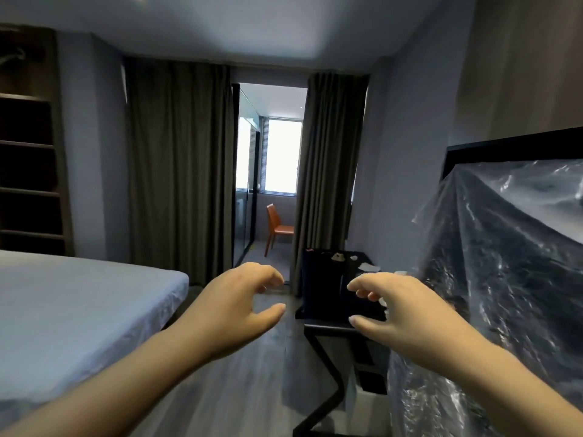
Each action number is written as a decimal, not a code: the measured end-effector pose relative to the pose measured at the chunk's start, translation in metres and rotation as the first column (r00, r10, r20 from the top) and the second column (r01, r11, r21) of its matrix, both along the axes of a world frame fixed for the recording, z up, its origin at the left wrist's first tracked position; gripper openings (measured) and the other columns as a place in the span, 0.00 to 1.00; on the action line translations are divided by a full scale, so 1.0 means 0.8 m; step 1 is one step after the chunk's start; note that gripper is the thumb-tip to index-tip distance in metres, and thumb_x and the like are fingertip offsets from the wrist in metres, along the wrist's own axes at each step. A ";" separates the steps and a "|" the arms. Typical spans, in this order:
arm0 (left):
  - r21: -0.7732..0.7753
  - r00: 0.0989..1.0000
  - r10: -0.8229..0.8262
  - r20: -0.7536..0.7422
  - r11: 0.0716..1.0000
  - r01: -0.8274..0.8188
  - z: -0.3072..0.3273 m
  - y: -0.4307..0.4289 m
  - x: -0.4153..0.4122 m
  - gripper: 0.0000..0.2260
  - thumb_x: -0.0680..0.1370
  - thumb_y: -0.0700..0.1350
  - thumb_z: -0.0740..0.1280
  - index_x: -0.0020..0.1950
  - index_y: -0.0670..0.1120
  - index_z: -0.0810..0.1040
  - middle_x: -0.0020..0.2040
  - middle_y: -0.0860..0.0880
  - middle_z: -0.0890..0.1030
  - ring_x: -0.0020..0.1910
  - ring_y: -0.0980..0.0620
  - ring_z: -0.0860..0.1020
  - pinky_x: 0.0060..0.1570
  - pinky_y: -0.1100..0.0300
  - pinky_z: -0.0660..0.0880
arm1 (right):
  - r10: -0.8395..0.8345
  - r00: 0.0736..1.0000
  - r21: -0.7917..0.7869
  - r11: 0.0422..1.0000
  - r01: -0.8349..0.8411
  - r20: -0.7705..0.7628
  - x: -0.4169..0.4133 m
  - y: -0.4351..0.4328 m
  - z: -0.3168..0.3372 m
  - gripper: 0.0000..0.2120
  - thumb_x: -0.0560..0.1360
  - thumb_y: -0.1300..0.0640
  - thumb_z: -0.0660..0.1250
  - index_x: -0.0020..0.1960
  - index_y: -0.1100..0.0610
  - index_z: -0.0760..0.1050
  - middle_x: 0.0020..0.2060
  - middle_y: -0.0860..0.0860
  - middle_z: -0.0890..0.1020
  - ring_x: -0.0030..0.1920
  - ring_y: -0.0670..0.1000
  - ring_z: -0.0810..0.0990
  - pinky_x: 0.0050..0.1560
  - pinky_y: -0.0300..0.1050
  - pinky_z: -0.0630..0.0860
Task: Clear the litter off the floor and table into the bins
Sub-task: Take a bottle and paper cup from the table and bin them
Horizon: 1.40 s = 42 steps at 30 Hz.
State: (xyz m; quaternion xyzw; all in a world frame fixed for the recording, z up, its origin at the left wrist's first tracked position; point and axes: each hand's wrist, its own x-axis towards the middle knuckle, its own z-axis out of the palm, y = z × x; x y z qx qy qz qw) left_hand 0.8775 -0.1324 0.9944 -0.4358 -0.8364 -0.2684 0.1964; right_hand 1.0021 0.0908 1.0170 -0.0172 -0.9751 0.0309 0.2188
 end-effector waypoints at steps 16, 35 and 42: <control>-0.054 0.991 -0.079 0.110 0.995 0.085 -0.050 0.076 -0.316 0.16 0.74 0.58 0.66 0.60 0.58 0.74 0.53 0.62 0.75 0.51 0.64 0.75 0.53 0.64 0.75 | -0.088 0.989 -0.109 0.989 0.101 0.119 -0.298 0.058 -0.066 0.21 0.72 0.41 0.65 0.64 0.41 0.70 0.56 0.36 0.76 0.56 0.37 0.73 0.57 0.35 0.71; -0.122 0.971 -0.163 0.178 0.975 0.186 -0.087 0.277 -0.679 0.15 0.74 0.57 0.67 0.60 0.59 0.74 0.53 0.62 0.75 0.51 0.65 0.74 0.53 0.66 0.74 | -0.206 0.960 -0.225 0.943 0.247 0.189 -0.633 0.248 -0.113 0.23 0.71 0.41 0.67 0.65 0.41 0.71 0.54 0.38 0.77 0.54 0.37 0.74 0.55 0.35 0.73; -0.137 0.947 -0.260 0.187 0.948 0.287 -0.094 0.333 -0.833 0.15 0.74 0.56 0.68 0.61 0.58 0.74 0.55 0.61 0.75 0.53 0.63 0.74 0.54 0.67 0.74 | -0.327 0.921 -0.253 0.892 0.374 0.210 -0.756 0.293 -0.127 0.22 0.71 0.41 0.67 0.64 0.41 0.71 0.53 0.36 0.76 0.52 0.36 0.74 0.53 0.35 0.73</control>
